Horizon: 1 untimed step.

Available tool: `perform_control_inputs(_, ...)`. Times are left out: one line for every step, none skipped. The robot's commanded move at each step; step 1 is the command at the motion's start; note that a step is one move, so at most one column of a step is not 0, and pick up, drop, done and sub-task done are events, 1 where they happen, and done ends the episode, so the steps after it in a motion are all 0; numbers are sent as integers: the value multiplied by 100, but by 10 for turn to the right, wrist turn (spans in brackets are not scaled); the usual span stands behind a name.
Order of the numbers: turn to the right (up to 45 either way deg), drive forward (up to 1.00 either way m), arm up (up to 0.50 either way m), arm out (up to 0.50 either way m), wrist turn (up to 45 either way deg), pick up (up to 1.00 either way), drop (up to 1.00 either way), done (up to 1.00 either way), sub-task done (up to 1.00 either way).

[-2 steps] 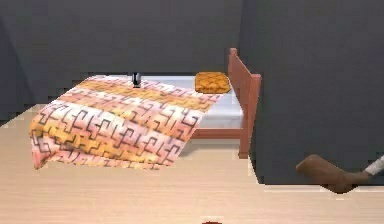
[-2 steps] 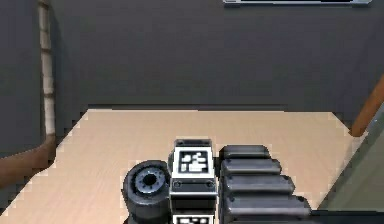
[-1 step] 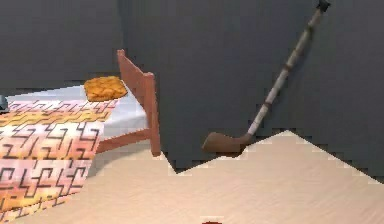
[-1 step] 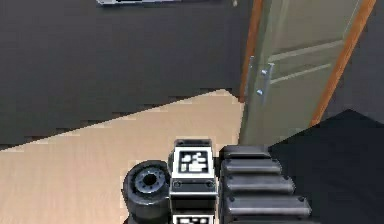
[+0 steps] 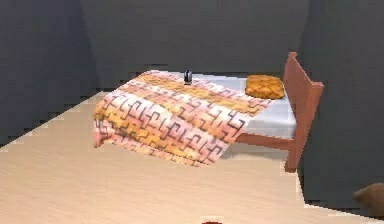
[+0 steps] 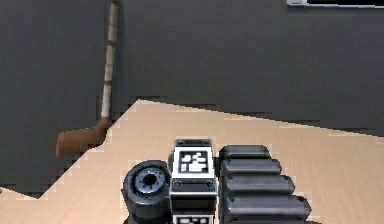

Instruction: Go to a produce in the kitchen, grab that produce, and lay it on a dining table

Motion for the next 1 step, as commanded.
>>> perform_control_inputs(-450,0,0,0,0,0,0,0,0)
